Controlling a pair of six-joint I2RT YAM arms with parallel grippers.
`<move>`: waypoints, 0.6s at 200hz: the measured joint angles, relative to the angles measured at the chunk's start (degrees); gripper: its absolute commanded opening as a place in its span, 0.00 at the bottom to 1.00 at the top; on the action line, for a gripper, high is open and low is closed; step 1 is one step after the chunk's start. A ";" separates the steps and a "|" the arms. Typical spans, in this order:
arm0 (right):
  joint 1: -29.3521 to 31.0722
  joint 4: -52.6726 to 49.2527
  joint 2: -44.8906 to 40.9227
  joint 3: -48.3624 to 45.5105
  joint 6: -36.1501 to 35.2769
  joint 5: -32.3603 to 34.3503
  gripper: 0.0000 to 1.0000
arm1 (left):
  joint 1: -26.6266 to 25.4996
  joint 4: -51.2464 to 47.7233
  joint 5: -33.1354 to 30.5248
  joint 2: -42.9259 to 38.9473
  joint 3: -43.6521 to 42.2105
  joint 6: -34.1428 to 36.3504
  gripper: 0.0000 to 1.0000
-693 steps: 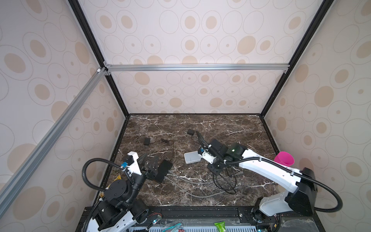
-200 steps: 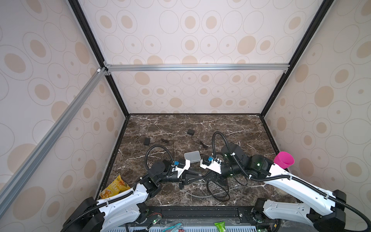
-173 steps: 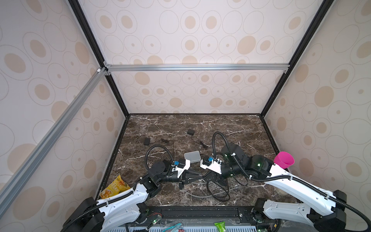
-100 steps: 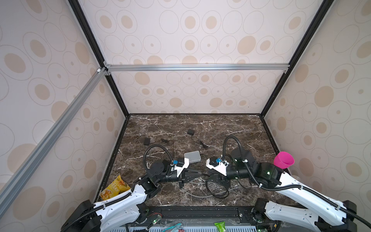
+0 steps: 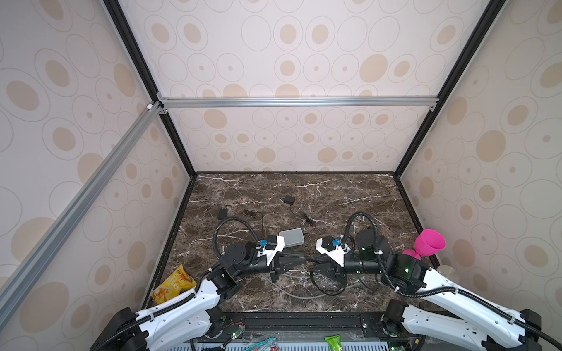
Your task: Insert the plug into the switch port
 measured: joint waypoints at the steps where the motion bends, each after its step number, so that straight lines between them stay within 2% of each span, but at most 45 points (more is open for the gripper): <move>1: 0.00 0.04 0.04 0.00 0.07 -0.02 0.26 | 0.00 0.00 0.00 0.00 0.02 0.00 0.07; 44: 0.00 1.86 2.05 0.00 0.83 -0.48 0.19 | 0.00 -0.20 0.04 -0.04 0.02 0.02 0.07; 93: 0.00 2.84 1.57 -0.33 1.03 -0.90 0.20 | 0.00 -0.46 0.07 -0.09 0.02 0.02 0.07; 120: 0.00 2.84 1.20 -0.33 0.79 -1.16 0.15 | 0.00 -0.44 0.13 -0.09 0.02 0.02 0.07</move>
